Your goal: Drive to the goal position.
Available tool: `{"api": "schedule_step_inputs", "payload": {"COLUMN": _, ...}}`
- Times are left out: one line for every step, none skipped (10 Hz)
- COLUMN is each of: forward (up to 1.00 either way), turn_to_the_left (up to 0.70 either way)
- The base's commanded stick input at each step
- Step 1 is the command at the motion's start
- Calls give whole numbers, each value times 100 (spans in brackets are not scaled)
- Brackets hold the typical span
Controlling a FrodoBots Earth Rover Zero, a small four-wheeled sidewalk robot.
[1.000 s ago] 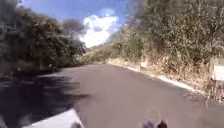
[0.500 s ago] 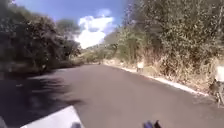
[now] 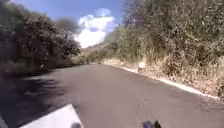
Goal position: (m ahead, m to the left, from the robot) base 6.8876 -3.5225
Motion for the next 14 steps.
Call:
{"api": "schedule_step_inputs", "payload": {"forward": 50, "turn_to_the_left": 0}}
{"api": "schedule_step_inputs", "payload": {"forward": 50, "turn_to_the_left": 0}}
{"api": "schedule_step_inputs", "payload": {"forward": 50, "turn_to_the_left": 0}}
{"api": "schedule_step_inputs", "payload": {"forward": 50, "turn_to_the_left": 0}}
{"api": "schedule_step_inputs", "payload": {"forward": 50, "turn_to_the_left": 0}}
{"api": "schedule_step_inputs", "payload": {"forward": 50, "turn_to_the_left": 0}}
{"api": "schedule_step_inputs", "payload": {"forward": 50, "turn_to_the_left": 0}}
{"api": "schedule_step_inputs", "payload": {"forward": 50, "turn_to_the_left": 0}}
{"api": "schedule_step_inputs", "payload": {"forward": 50, "turn_to_the_left": 0}}
{"api": "schedule_step_inputs", "payload": {"forward": 50, "turn_to_the_left": 0}}
{"api": "schedule_step_inputs", "payload": {"forward": 50, "turn_to_the_left": 0}}
{"api": "schedule_step_inputs", "payload": {"forward": 50, "turn_to_the_left": 0}}
{"api": "schedule_step_inputs", "payload": {"forward": 50, "turn_to_the_left": 0}}
{"api": "schedule_step_inputs", "payload": {"forward": 50, "turn_to_the_left": 0}}
